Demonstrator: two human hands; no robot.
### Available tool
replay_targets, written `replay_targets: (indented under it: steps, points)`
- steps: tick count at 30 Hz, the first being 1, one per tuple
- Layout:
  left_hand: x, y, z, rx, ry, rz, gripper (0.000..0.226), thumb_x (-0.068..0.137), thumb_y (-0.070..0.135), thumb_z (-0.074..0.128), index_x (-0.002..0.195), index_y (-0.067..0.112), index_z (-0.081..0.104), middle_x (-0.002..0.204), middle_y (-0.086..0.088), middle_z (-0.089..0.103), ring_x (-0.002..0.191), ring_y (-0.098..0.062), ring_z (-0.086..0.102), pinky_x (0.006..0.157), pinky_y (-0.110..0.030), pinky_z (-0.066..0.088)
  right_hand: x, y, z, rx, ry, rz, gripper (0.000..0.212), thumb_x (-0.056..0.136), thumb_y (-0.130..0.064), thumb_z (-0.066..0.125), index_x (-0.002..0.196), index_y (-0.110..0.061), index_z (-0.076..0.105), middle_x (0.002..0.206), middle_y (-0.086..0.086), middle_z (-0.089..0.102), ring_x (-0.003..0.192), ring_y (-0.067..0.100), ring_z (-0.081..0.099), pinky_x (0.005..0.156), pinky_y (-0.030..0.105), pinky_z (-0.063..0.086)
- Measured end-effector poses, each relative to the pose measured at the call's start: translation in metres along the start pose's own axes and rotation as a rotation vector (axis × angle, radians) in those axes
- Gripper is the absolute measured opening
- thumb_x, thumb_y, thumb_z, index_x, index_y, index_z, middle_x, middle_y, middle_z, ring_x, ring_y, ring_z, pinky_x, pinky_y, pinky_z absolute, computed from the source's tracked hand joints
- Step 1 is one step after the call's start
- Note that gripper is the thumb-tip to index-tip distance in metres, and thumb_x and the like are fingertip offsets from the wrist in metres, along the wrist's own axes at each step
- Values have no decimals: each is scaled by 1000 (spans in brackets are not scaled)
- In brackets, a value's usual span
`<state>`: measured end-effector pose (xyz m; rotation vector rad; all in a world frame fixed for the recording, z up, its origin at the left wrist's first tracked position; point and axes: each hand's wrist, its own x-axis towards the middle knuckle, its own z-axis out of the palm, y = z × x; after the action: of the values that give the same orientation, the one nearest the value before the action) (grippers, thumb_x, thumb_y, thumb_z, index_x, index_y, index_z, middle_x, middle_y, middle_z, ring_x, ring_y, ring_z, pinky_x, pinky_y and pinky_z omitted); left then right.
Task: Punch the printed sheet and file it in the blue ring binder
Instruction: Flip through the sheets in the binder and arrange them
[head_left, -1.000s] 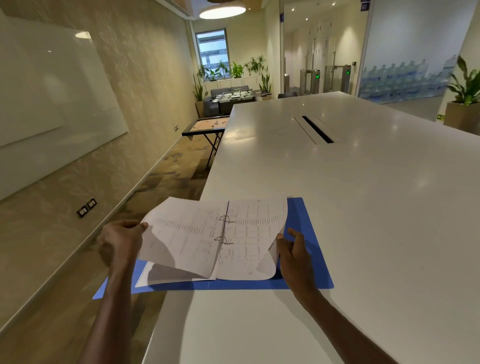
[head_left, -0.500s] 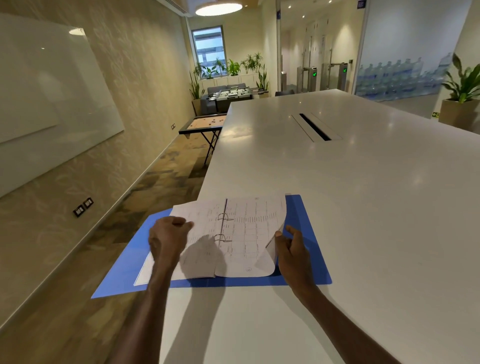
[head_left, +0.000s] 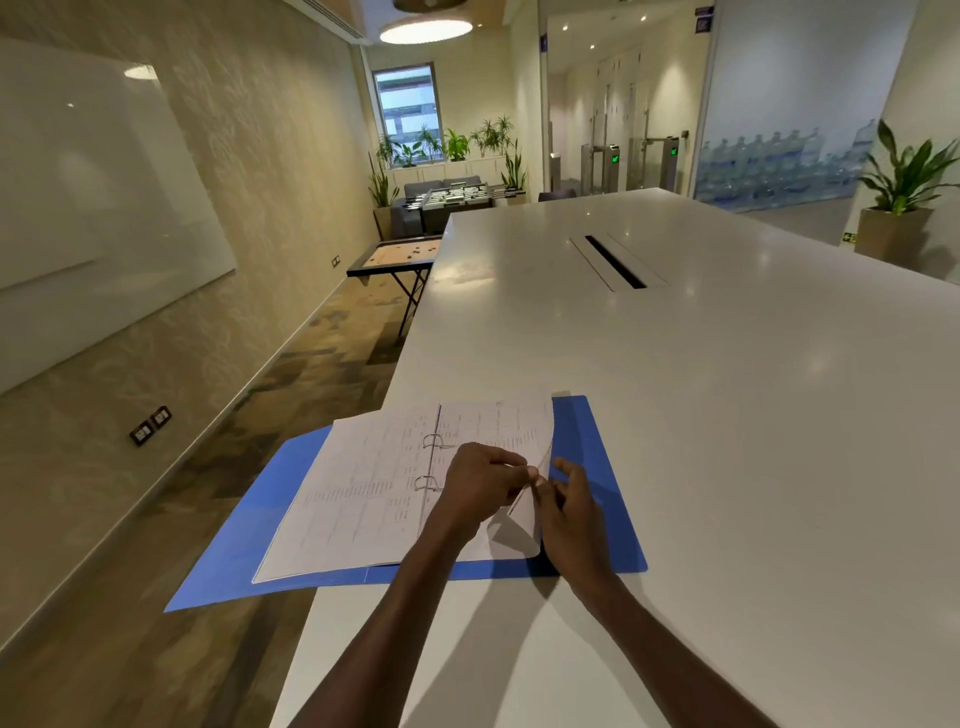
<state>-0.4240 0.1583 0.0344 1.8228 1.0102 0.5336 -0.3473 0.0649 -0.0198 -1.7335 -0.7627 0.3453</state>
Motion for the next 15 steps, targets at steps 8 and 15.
replay_targets:
  steps: [8,15]
  points:
    - [-3,-6,7,-2,8,-7,11,85,24,73,77,16,72,75,2,71,63,-5,68,62,-19,56,3,9,4,-34,1,-30,26,101,-23,40,123,-17,53,117,2,63,92,9,62,61,6,48]
    - [-6,-4,5,-59,69,14,18,79,19,79,67,23,66,70,7,67,51,3,65,56,-16,54,6,12,5,-26,26,7,27,102,-27,37,125,-20,48,117,0,61,98,15,66,59,11,49]
